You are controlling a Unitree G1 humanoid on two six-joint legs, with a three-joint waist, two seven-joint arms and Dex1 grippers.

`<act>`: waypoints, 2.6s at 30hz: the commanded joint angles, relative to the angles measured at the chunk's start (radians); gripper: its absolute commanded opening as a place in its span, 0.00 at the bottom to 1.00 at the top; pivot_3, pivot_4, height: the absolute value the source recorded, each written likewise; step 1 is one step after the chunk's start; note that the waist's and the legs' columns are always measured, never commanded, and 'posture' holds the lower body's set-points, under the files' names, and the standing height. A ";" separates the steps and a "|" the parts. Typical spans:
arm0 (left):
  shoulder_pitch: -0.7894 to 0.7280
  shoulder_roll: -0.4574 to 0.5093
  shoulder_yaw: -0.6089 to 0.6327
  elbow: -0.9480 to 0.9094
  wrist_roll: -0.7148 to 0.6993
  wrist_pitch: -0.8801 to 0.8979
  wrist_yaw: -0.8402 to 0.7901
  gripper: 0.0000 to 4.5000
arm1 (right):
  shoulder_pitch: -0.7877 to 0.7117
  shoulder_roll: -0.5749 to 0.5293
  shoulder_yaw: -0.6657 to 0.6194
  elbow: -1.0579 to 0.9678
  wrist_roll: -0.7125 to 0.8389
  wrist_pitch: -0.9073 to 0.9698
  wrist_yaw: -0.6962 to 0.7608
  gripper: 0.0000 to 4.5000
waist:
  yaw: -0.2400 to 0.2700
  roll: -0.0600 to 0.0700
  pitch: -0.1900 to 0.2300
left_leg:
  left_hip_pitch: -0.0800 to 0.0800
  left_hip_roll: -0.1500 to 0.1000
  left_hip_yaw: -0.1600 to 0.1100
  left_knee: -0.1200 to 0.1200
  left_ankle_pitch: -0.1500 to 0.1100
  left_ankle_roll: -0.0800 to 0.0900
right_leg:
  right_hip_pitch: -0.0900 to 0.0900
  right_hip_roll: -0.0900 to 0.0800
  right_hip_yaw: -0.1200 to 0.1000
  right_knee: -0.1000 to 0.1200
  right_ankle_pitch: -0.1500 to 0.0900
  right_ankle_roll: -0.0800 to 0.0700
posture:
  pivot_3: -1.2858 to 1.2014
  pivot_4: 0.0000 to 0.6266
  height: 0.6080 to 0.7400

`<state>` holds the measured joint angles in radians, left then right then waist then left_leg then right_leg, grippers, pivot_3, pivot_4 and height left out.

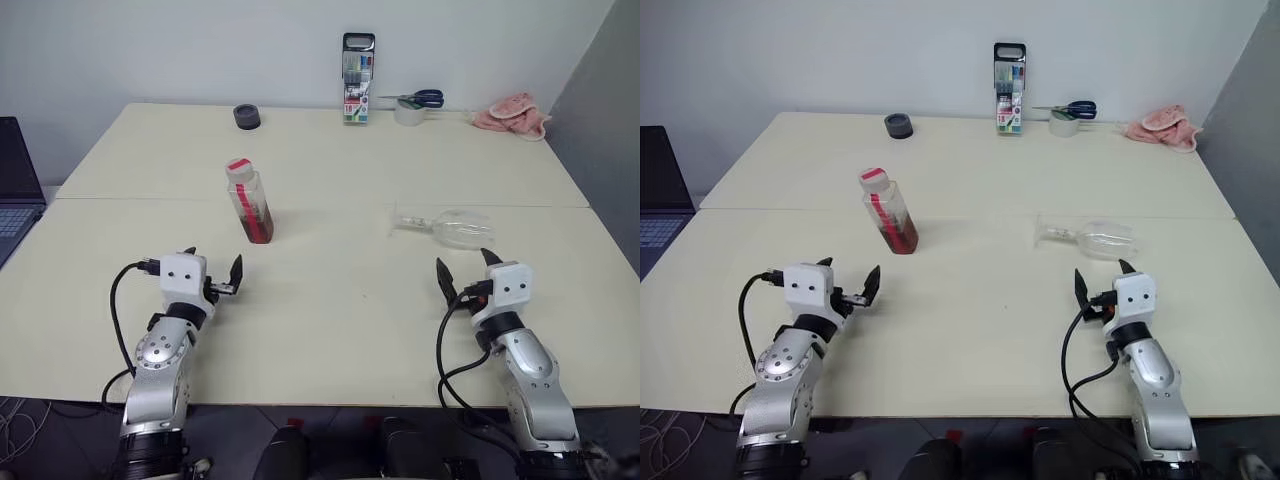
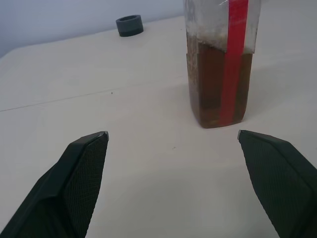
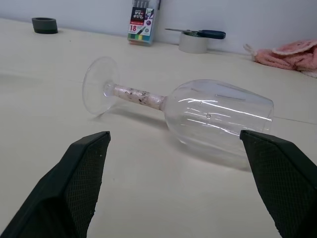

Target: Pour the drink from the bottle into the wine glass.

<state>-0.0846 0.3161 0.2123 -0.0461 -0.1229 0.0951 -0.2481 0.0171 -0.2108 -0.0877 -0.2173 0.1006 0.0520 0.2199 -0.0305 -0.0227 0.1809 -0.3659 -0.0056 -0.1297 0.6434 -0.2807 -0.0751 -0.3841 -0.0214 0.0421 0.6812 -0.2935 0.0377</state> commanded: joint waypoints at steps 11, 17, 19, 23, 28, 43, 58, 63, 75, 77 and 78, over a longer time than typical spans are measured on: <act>-0.011 0.014 -0.012 -0.057 -0.041 -0.065 -0.076 0.99 | 0.018 -0.001 -0.007 -0.027 0.008 -0.025 0.004 1.00 | 0.000 0.000 0.000 | 0.000 0.000 0.000 0.000 0.000 0.000 | 0.000 0.000 0.000 0.000 0.000 0.000 | 0.52 0.24 1.00; -0.020 0.019 -0.016 -0.034 -0.021 -0.080 -0.077 0.99 | 0.020 -0.003 -0.006 -0.032 0.008 -0.025 0.008 1.00 | 0.000 0.000 0.000 | 0.000 0.000 0.000 0.000 0.000 0.000 | 0.000 0.000 0.000 0.000 0.000 0.000 | 0.52 0.24 1.00; -0.017 0.016 -0.020 -0.034 -0.020 -0.080 -0.078 0.99 | 0.020 -0.004 -0.007 -0.031 0.008 -0.026 0.008 1.00 | 0.000 0.000 0.000 | 0.000 0.000 0.000 0.000 0.000 0.000 | 0.000 0.000 0.000 0.000 0.000 0.000 | 0.52 0.24 1.00; -0.012 0.006 -0.016 -0.036 -0.034 -0.067 -0.077 0.99 | 0.021 -0.003 -0.007 -0.033 0.009 -0.026 0.010 1.00 | 0.000 0.000 0.000 | 0.000 0.000 0.000 0.000 0.000 0.000 | 0.000 0.000 0.000 0.000 0.000 0.000 | 0.52 0.24 1.00; -0.015 -0.007 -0.010 -0.042 -0.051 -0.050 -0.068 0.99 | 0.017 -0.005 -0.004 -0.031 0.010 -0.029 0.021 1.00 | 0.000 0.000 0.000 | 0.000 0.000 0.000 0.000 0.000 0.000 | 0.000 0.000 0.000 0.000 0.000 0.000 | 0.52 0.24 1.00; -0.187 -0.059 -0.075 -0.084 0.002 0.209 0.075 0.99 | -0.125 -0.300 0.086 -0.310 0.313 0.353 0.421 1.00 | 0.000 0.000 0.000 | 0.000 0.000 -0.002 0.001 0.000 0.000 | 0.001 0.001 -0.002 0.000 0.000 0.000 | 0.52 0.24 1.00; -0.348 -0.078 -0.088 -0.013 0.030 0.266 0.142 0.99 | -0.179 -0.436 0.073 -0.359 0.426 0.449 0.549 1.00 | 0.002 -0.001 0.001 | -0.001 -0.001 -0.001 0.001 0.000 0.000 | 0.002 0.000 -0.001 -0.001 0.000 0.000 | 0.52 0.24 1.00; -0.400 -0.079 -0.087 0.036 0.030 0.264 0.148 0.99 | -0.213 -0.416 0.084 -0.351 0.431 0.451 0.547 1.00 | 0.002 -0.001 0.001 | -0.001 -0.001 -0.001 0.001 0.000 0.000 | 0.002 0.000 -0.001 -0.001 0.000 0.000 | 0.52 0.24 1.00; -0.499 -0.073 -0.084 0.122 0.042 0.267 0.181 0.99 | -0.260 -0.399 0.106 -0.342 0.427 0.469 0.537 1.00 | 0.002 -0.001 0.001 | -0.001 -0.001 -0.001 0.001 0.001 -0.001 | 0.001 0.000 -0.001 -0.001 0.000 0.000 | 0.52 0.24 1.00; -0.510 -0.068 -0.087 0.130 0.046 0.268 0.179 0.99 | -0.268 -0.400 0.106 -0.346 0.430 0.478 0.534 1.00 | 0.002 -0.001 0.001 | -0.001 -0.001 -0.001 0.001 0.001 -0.002 | 0.001 0.000 -0.001 -0.001 0.000 0.000 | 0.52 0.24 1.00; -0.514 -0.065 -0.089 0.135 0.050 0.268 0.180 0.99 | -0.272 -0.400 0.106 -0.347 0.432 0.483 0.532 1.00 | 0.002 -0.001 0.001 | -0.001 -0.001 -0.001 0.001 0.001 -0.002 | 0.001 0.000 -0.001 -0.001 0.000 0.000 | 0.52 0.24 1.00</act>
<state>-0.5685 0.2397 0.1206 0.0978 -0.0866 0.3677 -0.0735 -0.2327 -0.6123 0.0244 -0.5407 0.5157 0.5313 0.7572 -0.0281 -0.0235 0.1815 -0.3671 -0.0067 -0.1311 0.6448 -0.2796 -0.0770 -0.3830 -0.0218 0.0406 0.6798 -0.2934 0.0381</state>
